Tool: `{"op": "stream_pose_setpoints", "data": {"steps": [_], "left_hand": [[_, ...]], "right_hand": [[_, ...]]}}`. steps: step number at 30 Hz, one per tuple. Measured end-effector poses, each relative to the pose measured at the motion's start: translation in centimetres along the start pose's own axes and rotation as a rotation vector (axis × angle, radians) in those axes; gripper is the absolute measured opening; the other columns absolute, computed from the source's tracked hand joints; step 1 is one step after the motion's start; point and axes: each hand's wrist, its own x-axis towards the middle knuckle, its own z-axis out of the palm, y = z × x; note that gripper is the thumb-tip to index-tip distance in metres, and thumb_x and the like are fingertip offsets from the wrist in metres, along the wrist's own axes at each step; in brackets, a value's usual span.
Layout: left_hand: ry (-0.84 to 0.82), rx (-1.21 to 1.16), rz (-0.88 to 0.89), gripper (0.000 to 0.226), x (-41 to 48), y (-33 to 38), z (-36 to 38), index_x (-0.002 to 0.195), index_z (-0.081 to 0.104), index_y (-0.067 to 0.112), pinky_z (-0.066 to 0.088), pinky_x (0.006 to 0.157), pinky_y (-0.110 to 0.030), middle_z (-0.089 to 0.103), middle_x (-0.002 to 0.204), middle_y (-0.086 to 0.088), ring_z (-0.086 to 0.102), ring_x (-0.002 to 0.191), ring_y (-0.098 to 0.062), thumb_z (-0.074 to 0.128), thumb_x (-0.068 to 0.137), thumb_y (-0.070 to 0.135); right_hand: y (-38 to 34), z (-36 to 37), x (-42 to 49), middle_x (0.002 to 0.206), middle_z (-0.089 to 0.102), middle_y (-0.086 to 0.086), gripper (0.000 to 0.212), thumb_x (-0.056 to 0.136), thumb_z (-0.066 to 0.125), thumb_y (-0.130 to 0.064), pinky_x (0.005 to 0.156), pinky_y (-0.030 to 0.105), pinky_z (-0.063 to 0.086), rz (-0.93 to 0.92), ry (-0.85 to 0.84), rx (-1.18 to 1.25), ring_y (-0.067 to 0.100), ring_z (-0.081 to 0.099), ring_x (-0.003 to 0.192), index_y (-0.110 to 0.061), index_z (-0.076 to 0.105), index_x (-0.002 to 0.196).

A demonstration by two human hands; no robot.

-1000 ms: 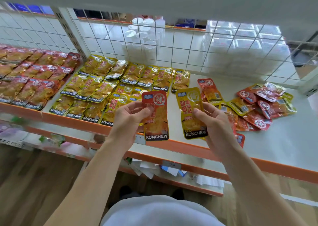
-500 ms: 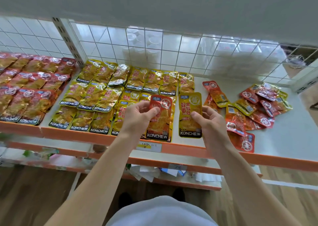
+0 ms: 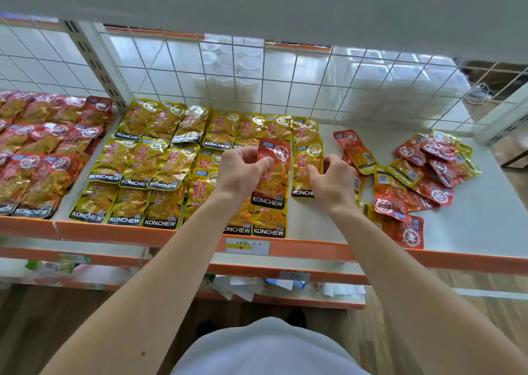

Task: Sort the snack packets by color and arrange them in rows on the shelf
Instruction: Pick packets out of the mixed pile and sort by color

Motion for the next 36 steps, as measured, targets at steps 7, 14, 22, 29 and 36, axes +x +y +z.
{"op": "stream_pose_setpoints", "data": {"steps": [7, 14, 22, 29, 36], "left_hand": [[-0.011, -0.008, 0.010, 0.009, -0.3, -0.7, -0.3, 0.097, 0.076, 0.014, 0.059, 0.071, -0.027, 0.074, 0.088, 0.000, 0.070, 0.081, -0.013, 0.074, 0.090, 0.018], [0.033, -0.037, -0.031, 0.008, -0.9, -0.9, 0.4, 0.098, 0.075, 0.017, 0.062, 0.071, -0.033, 0.076, 0.091, -0.002, 0.074, 0.084, -0.017, 0.075, 0.089, 0.017], [0.021, -0.165, -0.098, 0.010, -3.1, -0.2, -0.3, 0.099, 0.075, 0.016, 0.058, 0.066, -0.027, 0.077, 0.088, 0.000, 0.073, 0.080, -0.012, 0.066, 0.096, 0.013], [0.109, -0.358, -0.160, 0.022, -6.5, -0.1, -3.5, 0.106, 0.073, 0.013, 0.059, 0.087, -0.045, 0.074, 0.093, -0.008, 0.070, 0.088, -0.026, 0.063, 0.091, 0.000], [0.252, -0.299, -0.104, 0.012, -8.1, -1.7, -10.8, 0.090, 0.078, 0.019, 0.057, 0.092, -0.051, 0.078, 0.093, -0.009, 0.074, 0.093, -0.030, 0.072, 0.090, 0.009]], "right_hand": [[1.4, -0.6, -2.0, 0.137, 0.054, 0.013, 0.054, 0.090, 0.071, -0.023, 0.109, 0.033, 0.032, -0.290, -0.013, -0.210, 0.030, 0.045, 0.130, -0.005, 0.054, 0.138], [2.8, 0.0, -2.4, 0.155, 0.042, 0.006, 0.056, 0.096, 0.063, -0.030, 0.119, 0.041, 0.024, -0.340, -0.197, -0.326, 0.023, 0.034, 0.146, -0.013, 0.047, 0.147], [1.5, -1.2, -3.8, 0.152, 0.046, 0.003, 0.050, 0.096, 0.061, -0.027, 0.116, 0.044, 0.024, -0.388, -0.122, -0.151, 0.022, 0.039, 0.143, -0.019, 0.051, 0.144], [-2.5, -0.2, -6.1, 0.151, 0.048, -0.001, 0.050, 0.092, 0.052, -0.034, 0.115, 0.044, 0.024, -0.498, -0.172, 0.017, 0.021, 0.039, 0.143, -0.021, 0.056, 0.140], [-7.9, 2.4, -9.5, 0.156, 0.040, -0.006, 0.054, 0.092, 0.052, -0.044, 0.116, 0.040, 0.015, -0.609, -0.202, -0.040, 0.014, 0.030, 0.146, -0.027, 0.052, 0.143]]}}
